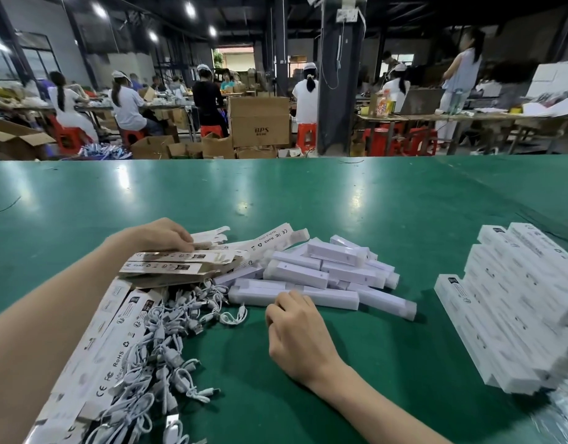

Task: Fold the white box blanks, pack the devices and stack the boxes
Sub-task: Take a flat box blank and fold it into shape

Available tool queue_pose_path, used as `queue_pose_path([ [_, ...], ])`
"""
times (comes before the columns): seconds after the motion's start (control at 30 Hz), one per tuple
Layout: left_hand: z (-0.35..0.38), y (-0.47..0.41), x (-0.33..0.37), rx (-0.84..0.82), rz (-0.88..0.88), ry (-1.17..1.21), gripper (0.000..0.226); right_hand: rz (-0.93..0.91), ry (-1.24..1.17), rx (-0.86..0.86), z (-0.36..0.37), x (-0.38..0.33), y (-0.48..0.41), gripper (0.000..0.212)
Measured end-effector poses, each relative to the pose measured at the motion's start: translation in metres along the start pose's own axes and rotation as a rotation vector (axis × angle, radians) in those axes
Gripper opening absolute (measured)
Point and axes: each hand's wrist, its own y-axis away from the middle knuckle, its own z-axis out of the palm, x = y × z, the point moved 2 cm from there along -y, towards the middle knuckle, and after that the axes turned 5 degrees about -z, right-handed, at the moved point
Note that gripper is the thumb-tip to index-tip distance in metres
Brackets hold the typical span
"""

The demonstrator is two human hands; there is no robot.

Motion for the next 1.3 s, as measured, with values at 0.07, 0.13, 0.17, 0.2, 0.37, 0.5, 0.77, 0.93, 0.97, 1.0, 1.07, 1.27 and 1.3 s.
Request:
queue_pose_path([
  [0.07, 0.001, 0.0, -0.002, 0.074, 0.031, -0.051, 0.018, -0.004, 0.004, 0.011, 0.001, 0.001, 0.0, 0.009],
  [0.13, 0.002, 0.0, 0.001, 0.224, 0.078, -0.124, 0.013, -0.009, 0.004, 0.022, 0.002, 0.001, 0.0, 0.009],
  [0.17, 0.002, 0.001, 0.003, 0.318, 0.096, -0.156, 0.014, -0.013, 0.003, 0.029, 0.002, 0.001, 0.0, 0.009],
  [0.2, 0.0, 0.004, 0.007, 0.417, 0.1, -0.181, 0.017, -0.017, 0.001, 0.036, 0.002, 0.001, 0.001, 0.009],
  [0.37, -0.023, 0.043, 0.053, 0.912, 0.318, -0.062, 0.017, -0.023, -0.016, 0.117, -0.002, 0.001, 0.001, 0.01],
  [0.5, -0.031, 0.105, 0.116, 1.167, 0.473, 0.313, 0.017, 0.032, -0.135, 0.297, -0.011, -0.001, 0.003, 0.024],
  [0.77, 0.109, 0.204, 0.191, 0.527, 0.56, 1.112, 0.043, 0.143, -0.149, 0.474, -0.046, -0.005, 0.029, 0.058],
  [0.93, 0.163, 0.225, 0.205, 0.445, 0.616, 1.0, 0.062, 0.051, -0.148, 0.454, -0.062, -0.004, 0.054, 0.049],
  [0.97, 0.169, 0.229, 0.207, 0.426, 0.659, 0.991, 0.064, 0.042, -0.154, 0.472, -0.065, -0.002, 0.059, 0.047],
  [1.0, 0.174, 0.234, 0.209, 0.402, 0.717, 0.969, 0.066, 0.039, -0.162, 0.484, -0.069, 0.001, 0.063, 0.047],
  [1.07, 0.187, 0.243, 0.212, 0.387, 0.815, 0.849, 0.067, 0.033, -0.208, 0.466, -0.074, 0.005, 0.07, 0.048],
  [1.27, 0.199, 0.25, 0.197, 0.571, 0.861, 0.6, 0.057, -0.086, -0.282, 0.47, -0.088, 0.009, 0.081, 0.046],
  [1.3, 0.198, 0.252, 0.195, 0.616, 0.871, 0.605, 0.054, -0.107, -0.265, 0.484, -0.088, 0.009, 0.081, 0.045],
])
